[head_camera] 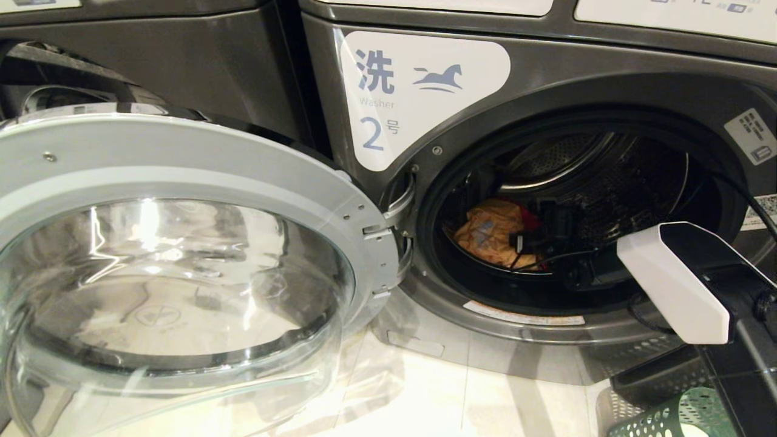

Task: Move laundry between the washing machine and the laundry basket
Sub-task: Pick a cloth and place it into the basket

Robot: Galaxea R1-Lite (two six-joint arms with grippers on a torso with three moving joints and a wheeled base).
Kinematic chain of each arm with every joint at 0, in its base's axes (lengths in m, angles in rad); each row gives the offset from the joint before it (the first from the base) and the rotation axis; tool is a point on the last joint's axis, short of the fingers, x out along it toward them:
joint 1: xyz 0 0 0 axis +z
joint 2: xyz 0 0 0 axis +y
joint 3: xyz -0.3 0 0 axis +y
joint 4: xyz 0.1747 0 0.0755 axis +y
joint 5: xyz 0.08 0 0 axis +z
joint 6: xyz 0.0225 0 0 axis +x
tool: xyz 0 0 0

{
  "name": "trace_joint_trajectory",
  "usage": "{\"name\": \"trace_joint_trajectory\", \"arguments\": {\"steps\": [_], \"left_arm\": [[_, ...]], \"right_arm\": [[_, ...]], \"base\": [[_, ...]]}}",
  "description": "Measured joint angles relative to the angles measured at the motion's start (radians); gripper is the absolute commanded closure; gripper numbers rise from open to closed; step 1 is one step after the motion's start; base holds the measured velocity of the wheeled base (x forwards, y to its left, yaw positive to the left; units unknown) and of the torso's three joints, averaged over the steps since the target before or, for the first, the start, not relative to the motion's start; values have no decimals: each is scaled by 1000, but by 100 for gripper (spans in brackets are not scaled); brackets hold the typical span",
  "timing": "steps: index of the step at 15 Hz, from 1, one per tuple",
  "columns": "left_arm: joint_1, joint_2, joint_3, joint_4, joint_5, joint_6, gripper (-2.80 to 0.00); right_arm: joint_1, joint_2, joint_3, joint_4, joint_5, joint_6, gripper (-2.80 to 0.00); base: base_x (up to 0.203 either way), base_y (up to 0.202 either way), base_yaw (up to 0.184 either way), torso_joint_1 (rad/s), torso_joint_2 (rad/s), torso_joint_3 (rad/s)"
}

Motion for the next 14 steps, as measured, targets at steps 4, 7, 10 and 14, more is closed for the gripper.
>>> {"name": "trace_joint_trajectory", "arguments": {"steps": [4, 7, 10, 14], "left_arm": [[0, 0, 0, 0, 0, 0, 0], [0, 0, 0, 0, 0, 0, 0], [0, 0, 0, 0, 0, 0, 0], [0, 0, 0, 0, 0, 0, 0]], "right_arm": [[-8, 32, -27, 10, -4, -4, -280], [-11, 47, -28, 14, -6, -4, -280], [-22, 55, -19, 22, -6, -5, -280], [-34, 59, -11, 42, -5, -4, 0]], "base": [[0, 0, 0, 0, 0, 0], [0, 0, 0, 0, 0, 0], [0, 0, 0, 0, 0, 0], [0, 0, 0, 0, 0, 0]]}}
